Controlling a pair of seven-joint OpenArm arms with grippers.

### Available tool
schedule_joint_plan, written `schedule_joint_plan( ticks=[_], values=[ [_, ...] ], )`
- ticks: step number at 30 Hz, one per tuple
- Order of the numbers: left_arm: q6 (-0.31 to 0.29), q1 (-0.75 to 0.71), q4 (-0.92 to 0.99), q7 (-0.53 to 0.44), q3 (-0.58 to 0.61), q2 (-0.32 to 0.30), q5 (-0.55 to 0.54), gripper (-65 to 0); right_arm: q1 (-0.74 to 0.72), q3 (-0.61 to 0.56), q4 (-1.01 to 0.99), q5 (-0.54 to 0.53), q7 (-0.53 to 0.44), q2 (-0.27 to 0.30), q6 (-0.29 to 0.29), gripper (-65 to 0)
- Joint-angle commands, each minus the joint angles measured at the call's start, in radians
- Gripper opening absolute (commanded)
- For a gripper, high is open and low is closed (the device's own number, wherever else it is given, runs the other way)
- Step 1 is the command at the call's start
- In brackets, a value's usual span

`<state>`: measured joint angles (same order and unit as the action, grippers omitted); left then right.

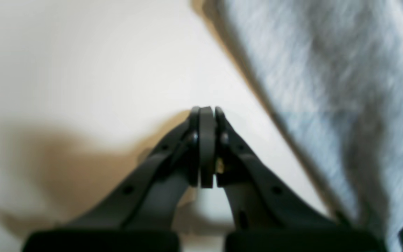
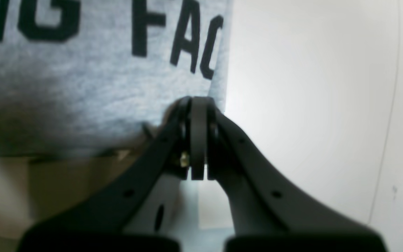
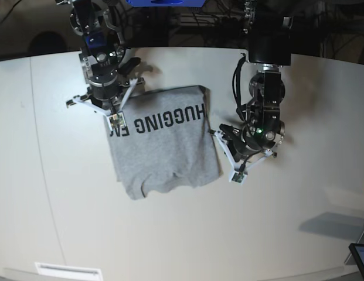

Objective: Fold the T-shirt properly
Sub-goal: 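Press the folded shirt's side edge inward with the left gripper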

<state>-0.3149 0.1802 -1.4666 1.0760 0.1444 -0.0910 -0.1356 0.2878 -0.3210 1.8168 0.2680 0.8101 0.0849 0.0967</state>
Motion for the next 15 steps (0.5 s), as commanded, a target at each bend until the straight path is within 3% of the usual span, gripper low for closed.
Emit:
schedule_joint_plan(
  ticks=[1, 15],
  values=[
    [-0.002, 0.022, 0.008, 0.002, 0.001, 0.003, -0.003, -65.0, -0.002, 0.000, 0.021, 0.006, -0.015, 0.000, 0.001, -65.0],
    [-0.002, 0.150, 0.306, -0.185, 0.133, 0.064, -0.003, -65.0, 0.089, -0.002, 0.054, 0.007, -0.021, 0.002, 0.002, -65.0]
  ],
)
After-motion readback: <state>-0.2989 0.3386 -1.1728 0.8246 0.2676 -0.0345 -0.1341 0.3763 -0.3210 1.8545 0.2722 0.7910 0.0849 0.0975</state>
